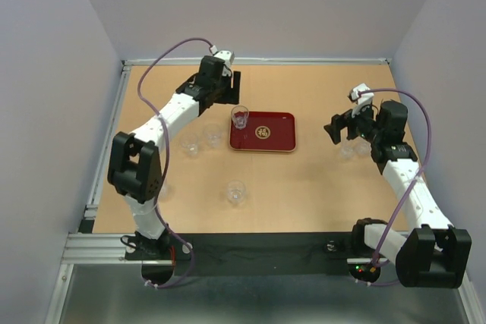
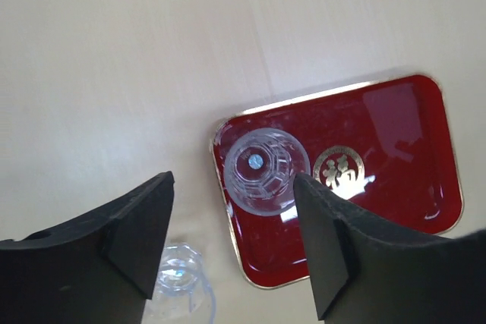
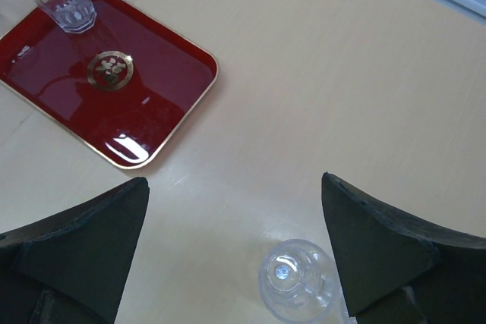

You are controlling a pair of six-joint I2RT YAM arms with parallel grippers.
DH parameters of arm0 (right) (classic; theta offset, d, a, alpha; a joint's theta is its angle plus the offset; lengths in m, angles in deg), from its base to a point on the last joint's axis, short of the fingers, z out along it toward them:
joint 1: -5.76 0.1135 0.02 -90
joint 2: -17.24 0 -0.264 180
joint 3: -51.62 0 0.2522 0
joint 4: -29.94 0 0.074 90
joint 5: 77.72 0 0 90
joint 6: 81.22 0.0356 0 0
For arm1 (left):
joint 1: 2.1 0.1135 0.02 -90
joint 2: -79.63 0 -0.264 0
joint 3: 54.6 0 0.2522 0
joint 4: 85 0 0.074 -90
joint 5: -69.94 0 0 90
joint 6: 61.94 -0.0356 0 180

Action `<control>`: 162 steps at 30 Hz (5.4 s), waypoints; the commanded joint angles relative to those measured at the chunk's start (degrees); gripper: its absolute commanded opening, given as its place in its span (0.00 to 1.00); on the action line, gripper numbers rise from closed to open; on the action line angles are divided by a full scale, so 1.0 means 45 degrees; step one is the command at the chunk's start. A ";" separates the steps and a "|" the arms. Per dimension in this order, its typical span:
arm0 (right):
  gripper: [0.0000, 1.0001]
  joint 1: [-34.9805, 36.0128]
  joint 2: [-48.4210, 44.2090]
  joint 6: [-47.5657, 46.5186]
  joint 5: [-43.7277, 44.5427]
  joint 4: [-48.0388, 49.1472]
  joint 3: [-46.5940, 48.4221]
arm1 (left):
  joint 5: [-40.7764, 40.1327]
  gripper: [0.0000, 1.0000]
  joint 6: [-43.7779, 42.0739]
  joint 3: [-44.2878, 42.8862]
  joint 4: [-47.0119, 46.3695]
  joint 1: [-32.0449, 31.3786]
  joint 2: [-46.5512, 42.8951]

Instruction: Place the glasses into the tray

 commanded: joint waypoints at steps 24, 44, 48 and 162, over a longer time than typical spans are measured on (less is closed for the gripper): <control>0.82 -0.1826 0.3002 0.0220 0.3573 -0.4338 0.3041 | -0.4629 0.99 -0.2008 0.9476 -0.4025 0.0002 -1.3507; 0.40 -0.3682 0.4916 0.1139 0.4883 -0.4985 0.3745 | -0.3809 0.99 -0.1793 0.9476 -0.4005 0.0002 -1.3800; 0.39 -0.4052 0.5073 0.1003 0.4863 -0.4868 0.3589 | -0.3731 0.99 -0.1774 0.9476 -0.4005 0.0002 -1.3820; 0.64 0.6904 1.1482 -0.0365 0.4513 -0.4008 1.2831 | -0.3672 0.99 -0.2028 0.9789 -0.4337 0.0002 -1.3507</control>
